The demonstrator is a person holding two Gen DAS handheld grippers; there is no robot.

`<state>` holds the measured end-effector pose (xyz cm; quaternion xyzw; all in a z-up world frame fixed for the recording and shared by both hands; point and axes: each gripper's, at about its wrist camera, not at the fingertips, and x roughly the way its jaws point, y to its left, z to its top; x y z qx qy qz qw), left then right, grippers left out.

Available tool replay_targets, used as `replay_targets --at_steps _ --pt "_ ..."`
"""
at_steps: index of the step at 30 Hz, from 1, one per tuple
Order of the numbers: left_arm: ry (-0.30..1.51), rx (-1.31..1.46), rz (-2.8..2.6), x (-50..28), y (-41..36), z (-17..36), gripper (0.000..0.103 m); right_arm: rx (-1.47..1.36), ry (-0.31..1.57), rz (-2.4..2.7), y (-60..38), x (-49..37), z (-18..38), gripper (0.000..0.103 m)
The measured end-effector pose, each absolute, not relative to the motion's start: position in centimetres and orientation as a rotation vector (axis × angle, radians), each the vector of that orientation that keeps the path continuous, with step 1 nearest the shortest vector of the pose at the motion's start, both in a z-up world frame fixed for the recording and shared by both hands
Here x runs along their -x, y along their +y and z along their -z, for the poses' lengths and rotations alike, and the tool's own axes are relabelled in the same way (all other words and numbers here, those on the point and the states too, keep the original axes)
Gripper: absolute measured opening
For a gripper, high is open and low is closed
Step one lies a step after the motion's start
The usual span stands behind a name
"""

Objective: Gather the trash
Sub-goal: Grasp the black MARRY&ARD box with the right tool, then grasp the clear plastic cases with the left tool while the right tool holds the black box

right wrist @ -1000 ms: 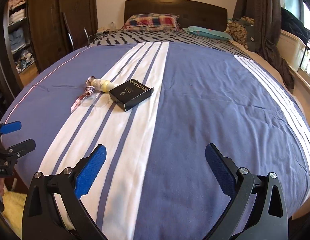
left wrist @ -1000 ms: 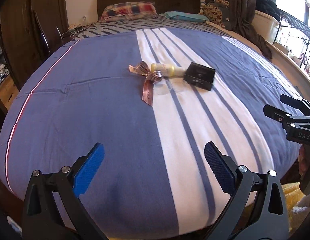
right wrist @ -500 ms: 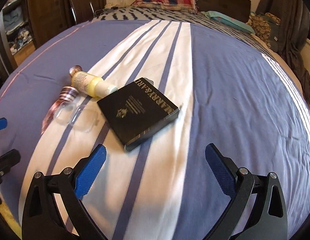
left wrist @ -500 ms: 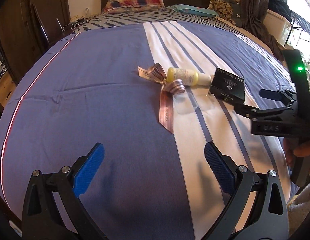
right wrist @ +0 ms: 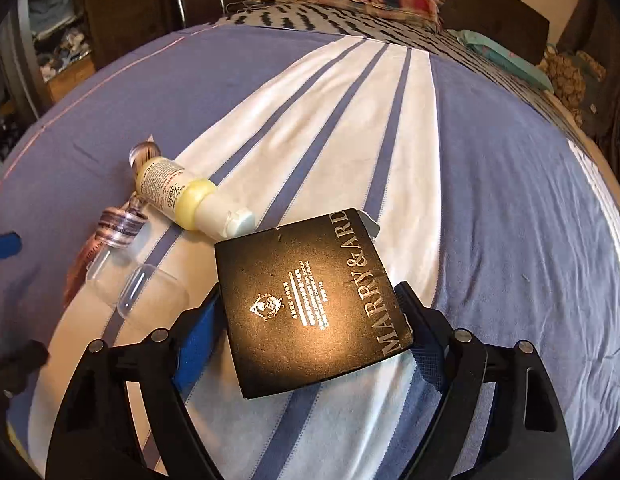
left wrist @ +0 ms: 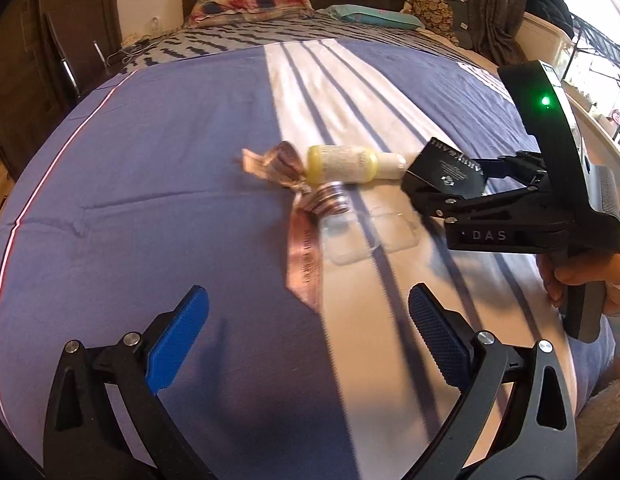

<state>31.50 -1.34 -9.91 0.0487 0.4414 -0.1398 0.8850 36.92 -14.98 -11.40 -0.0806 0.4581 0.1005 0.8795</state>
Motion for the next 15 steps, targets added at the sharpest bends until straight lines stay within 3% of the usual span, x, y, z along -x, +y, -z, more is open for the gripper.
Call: replay_targets --at_steps 8,15 --pt "0.944 -0.125 0.389 -31.5 -6.1 10.6 0.072 0.125 0.913 -0.109 -19.4 -35.9 10.3 0.082" --pt "0.987 -0.122 0.385 -32.8 -8.1 12.8 0.075 0.094 0.881 -0.086 -22.3 -34.5 9.5 0.082"
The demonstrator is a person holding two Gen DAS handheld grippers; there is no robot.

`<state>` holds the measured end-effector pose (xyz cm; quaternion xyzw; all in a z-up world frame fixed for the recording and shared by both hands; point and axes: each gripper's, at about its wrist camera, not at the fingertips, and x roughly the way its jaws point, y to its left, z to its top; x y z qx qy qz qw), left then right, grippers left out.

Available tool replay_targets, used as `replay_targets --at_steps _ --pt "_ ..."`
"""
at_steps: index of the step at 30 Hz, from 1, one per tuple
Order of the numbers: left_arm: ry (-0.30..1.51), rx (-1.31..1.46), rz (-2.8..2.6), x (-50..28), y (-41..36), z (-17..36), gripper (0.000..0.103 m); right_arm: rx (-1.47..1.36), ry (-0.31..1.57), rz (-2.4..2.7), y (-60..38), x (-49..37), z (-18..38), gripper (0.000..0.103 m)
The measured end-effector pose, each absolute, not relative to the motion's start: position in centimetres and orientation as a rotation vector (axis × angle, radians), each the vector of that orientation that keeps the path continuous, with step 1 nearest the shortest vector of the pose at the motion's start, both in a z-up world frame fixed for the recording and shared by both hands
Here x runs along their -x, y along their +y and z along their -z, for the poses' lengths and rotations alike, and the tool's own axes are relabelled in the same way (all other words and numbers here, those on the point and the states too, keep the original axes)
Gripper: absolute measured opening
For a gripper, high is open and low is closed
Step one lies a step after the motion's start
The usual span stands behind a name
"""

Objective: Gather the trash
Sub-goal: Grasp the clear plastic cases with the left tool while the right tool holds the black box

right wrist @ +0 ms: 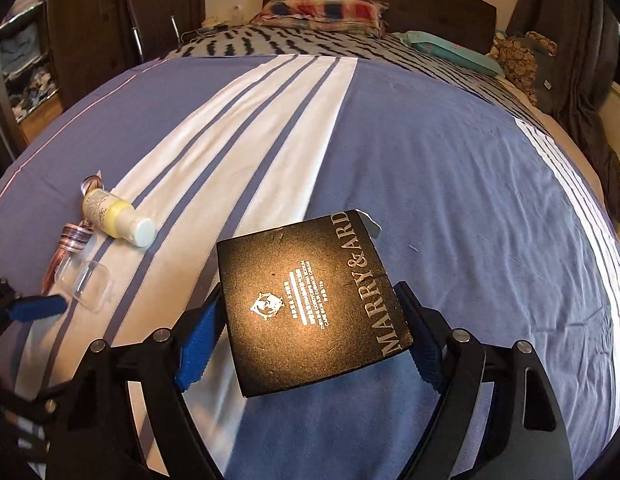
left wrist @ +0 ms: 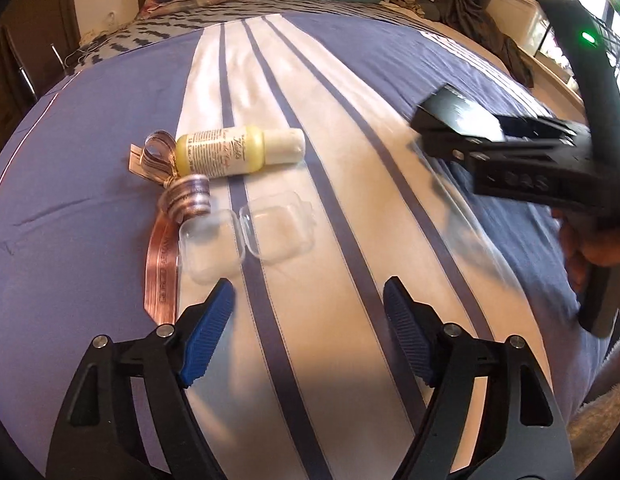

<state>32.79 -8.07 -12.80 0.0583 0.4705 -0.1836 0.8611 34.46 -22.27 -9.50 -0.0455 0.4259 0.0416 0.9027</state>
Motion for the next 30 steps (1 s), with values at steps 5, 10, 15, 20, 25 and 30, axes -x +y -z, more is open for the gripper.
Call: replay_targets --at_steps 5,10,15,20,25,30 --pt "0.979 -0.091 0.354 -35.0 -7.9 13.0 0.075 0.072 0.864 -0.109 -22.8 -33.9 9.1 0.082" --pt "0.972 -0.084 0.355 -36.3 -7.8 13.0 0.074 0.064 0.852 -0.118 -23.3 -33.1 8.7 0.082" --pt "0.96 -0.063 0.341 -37.4 -7.0 12.7 0.056 0.066 0.848 -0.122 -23.3 -32.5 8.3 0.082" --pt "0.964 -0.072 0.343 -38.2 -7.6 12.7 0.069 0.057 0.843 -0.119 -23.5 -32.1 7.9 0.082" --pt "0.958 -0.1 0.329 -39.0 -8.9 12.9 0.074 0.058 0.848 -0.112 -23.6 -32.1 8.2 0.082" --pt "0.948 -0.081 0.305 -39.8 -8.4 12.7 0.053 0.061 0.855 -0.109 -23.7 -32.0 8.5 0.082"
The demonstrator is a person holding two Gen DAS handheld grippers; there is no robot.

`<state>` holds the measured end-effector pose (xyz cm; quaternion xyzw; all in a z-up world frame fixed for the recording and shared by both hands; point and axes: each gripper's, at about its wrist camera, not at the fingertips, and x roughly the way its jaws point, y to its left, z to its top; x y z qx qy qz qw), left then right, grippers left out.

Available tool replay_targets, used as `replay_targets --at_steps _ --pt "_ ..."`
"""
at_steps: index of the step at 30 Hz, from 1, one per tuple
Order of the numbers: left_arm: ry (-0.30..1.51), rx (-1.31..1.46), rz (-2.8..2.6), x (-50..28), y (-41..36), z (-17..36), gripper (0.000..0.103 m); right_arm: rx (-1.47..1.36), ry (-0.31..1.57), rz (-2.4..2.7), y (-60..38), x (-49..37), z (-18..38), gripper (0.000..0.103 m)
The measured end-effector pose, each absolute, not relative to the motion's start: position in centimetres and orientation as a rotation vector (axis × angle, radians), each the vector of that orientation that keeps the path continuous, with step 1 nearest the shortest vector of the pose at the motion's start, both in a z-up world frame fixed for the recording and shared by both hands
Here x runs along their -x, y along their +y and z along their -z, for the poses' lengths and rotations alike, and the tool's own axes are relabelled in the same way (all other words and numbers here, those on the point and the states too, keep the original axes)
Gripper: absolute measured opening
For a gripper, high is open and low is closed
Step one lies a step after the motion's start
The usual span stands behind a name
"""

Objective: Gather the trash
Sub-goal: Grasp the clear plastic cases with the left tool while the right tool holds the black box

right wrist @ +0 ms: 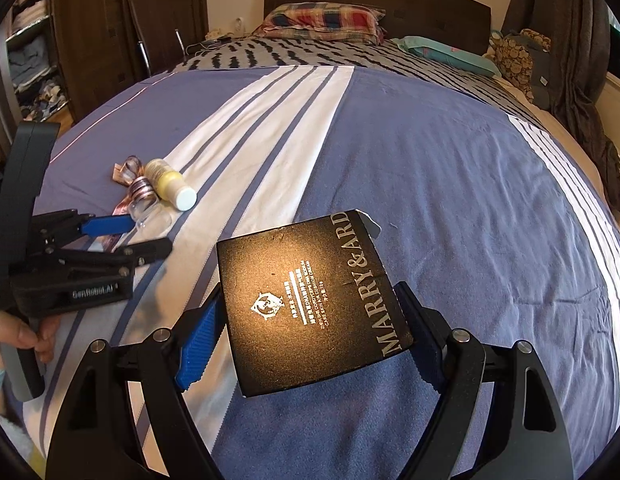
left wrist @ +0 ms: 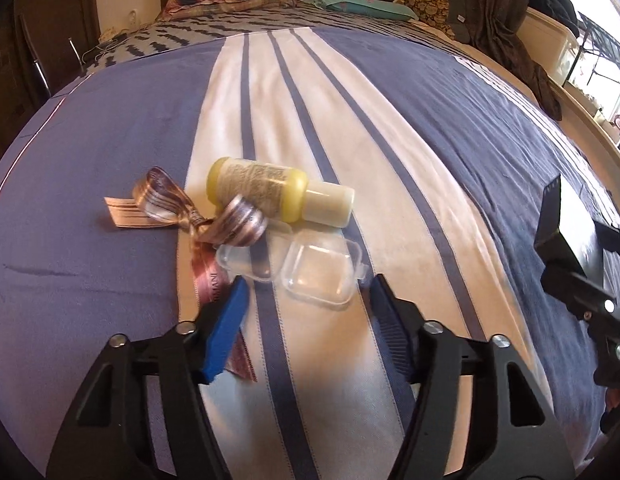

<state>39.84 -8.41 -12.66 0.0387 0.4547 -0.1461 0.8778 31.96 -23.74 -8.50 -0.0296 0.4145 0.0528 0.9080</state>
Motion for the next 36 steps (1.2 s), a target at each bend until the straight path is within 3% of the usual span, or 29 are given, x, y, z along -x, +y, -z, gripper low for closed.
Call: replay_targets --at_steps 2,11,12,13,20,21,22,23,25,30,36 --pt "0.944 -0.078 0.294 -40.0 -8.2 12.6 0.036 0.061 0.858 -0.108 -23.7 -31.8 8.7 0.082" --pt "0.93 -0.079 0.305 -38.6 -7.4 12.3 0.033 0.049 0.865 -0.108 -23.6 -30.5 8.9 0.082" --pt "0.929 -0.079 0.309 -38.1 -7.2 12.3 0.02 0.048 0.864 -0.108 -23.6 -30.4 8.9 0.082" --pt "0.932 -0.083 0.31 -37.7 -7.2 12.3 0.0 0.046 0.862 -0.11 -23.5 -30.2 8.8 0.082" --pt "0.953 -0.056 0.309 -34.5 -5.9 12.2 0.0 0.036 0.864 -0.138 -22.6 -27.9 8.7 0.082" --pt "0.958 -0.046 0.31 -34.2 -5.7 12.2 0.001 0.032 0.863 -0.139 -22.5 -27.5 8.6 0.082" --pt "0.962 -0.021 0.315 -34.1 -5.4 12.0 0.01 0.029 0.861 -0.14 -22.5 -27.3 8.5 0.082" --pt "0.962 -0.008 0.321 -34.1 -5.2 11.9 0.026 0.025 0.857 -0.138 -22.5 -27.0 8.4 0.082" --pt "0.953 -0.005 0.315 -34.2 -5.4 11.7 0.039 0.018 0.848 -0.134 -22.7 -26.6 8.1 0.082" --pt "0.951 0.013 0.294 -36.3 -6.5 11.4 0.045 0.015 0.839 -0.122 -23.5 -26.7 8.0 0.082" --pt "0.963 0.021 0.24 -39.7 -7.8 12.2 0.063 0.001 0.846 -0.121 -24.7 -27.8 8.9 0.082"
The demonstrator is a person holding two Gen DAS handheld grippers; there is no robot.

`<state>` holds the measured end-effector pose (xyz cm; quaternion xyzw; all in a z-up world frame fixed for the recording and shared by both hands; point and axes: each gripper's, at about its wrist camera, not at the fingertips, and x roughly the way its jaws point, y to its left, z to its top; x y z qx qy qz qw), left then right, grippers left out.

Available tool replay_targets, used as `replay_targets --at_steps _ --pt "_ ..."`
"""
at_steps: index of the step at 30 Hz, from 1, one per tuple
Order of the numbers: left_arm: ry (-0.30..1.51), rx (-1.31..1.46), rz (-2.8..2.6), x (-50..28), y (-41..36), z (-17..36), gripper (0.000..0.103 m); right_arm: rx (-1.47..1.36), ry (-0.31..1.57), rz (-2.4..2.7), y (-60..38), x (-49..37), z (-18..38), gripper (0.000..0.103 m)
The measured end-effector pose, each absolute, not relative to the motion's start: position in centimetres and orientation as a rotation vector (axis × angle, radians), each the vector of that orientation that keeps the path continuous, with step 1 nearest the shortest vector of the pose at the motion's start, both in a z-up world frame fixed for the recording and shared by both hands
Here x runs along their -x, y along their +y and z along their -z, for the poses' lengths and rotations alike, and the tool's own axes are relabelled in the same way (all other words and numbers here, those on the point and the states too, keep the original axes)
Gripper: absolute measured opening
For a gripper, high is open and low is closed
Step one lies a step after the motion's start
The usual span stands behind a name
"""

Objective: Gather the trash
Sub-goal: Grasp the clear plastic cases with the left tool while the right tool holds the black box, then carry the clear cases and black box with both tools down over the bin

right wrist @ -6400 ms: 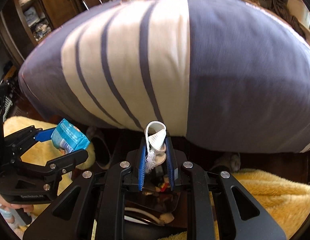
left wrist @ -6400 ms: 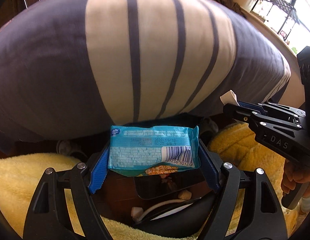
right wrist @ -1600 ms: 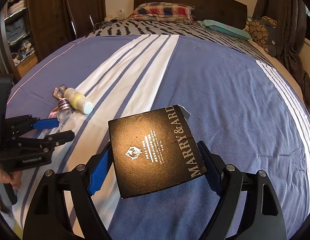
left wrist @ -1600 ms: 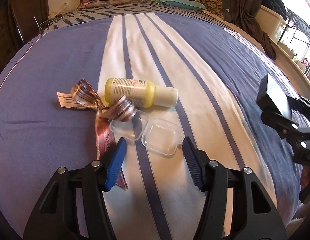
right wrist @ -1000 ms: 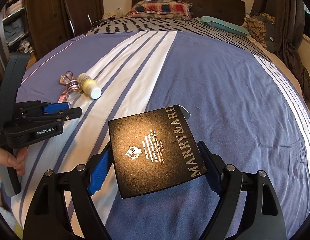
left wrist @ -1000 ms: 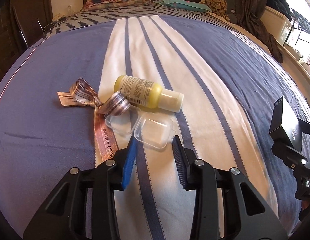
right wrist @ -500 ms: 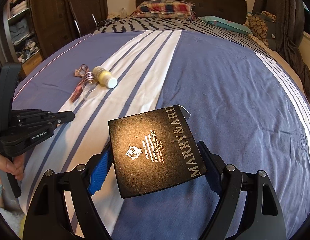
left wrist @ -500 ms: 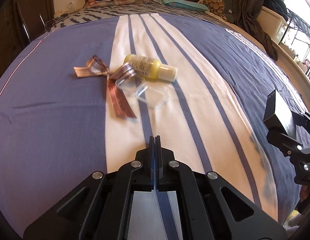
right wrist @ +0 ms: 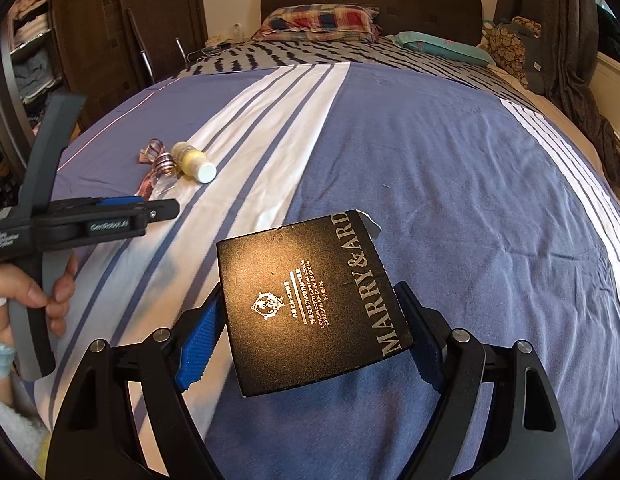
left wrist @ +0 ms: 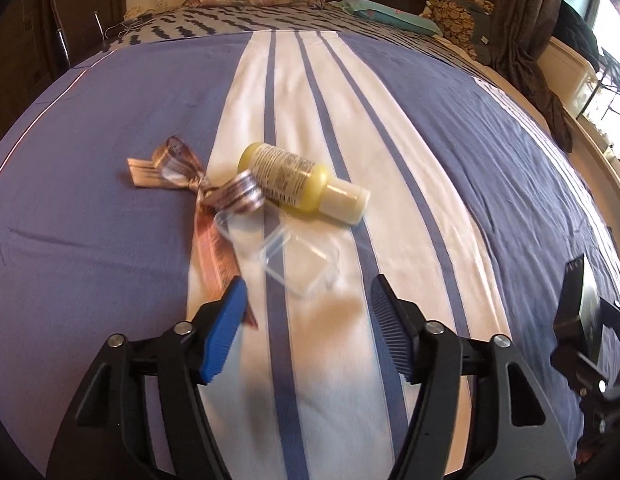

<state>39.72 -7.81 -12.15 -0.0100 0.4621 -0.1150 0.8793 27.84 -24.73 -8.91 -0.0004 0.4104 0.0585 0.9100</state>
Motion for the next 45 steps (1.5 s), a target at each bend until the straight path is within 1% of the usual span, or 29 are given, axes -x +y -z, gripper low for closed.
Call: replay_targets --at_steps 7,8,9,11,12,19,25,36,45 --pt "0.962 0.021 0.176 -42.7 -8.3 12.4 0.064 0.0 0.844 -0.131 -25.1 -28.6 9.4 0.082" --pt "0.964 0.018 0.177 -42.8 -8.3 12.4 0.062 0.0 0.841 -0.134 -25.0 -28.6 9.3 0.082" --pt "0.965 0.008 0.175 -42.9 -8.3 12.5 0.059 0.0 0.84 -0.135 -24.9 -28.6 9.3 0.082" --pt "0.96 -0.021 0.161 -42.5 -8.3 12.4 0.042 -0.003 0.837 -0.137 -24.8 -28.4 9.2 0.082" --pt "0.961 -0.026 0.165 -42.2 -8.0 12.4 0.039 -0.003 0.835 -0.138 -24.7 -28.2 9.1 0.082" --pt "0.961 -0.032 0.198 -38.7 -6.7 12.1 0.038 -0.011 0.823 -0.144 -23.9 -26.3 8.1 0.082" --pt "0.948 -0.071 0.241 -32.2 -6.3 11.7 0.038 -0.034 0.801 -0.14 -22.9 -22.5 7.5 0.082" --pt "0.926 -0.053 0.319 -19.5 -5.0 11.4 0.038 -0.069 0.824 -0.125 -21.6 -14.9 8.4 0.082" --pt "0.887 -0.053 0.379 -11.4 -4.0 10.6 0.038 -0.093 0.805 -0.118 -20.3 -8.8 8.3 0.082"
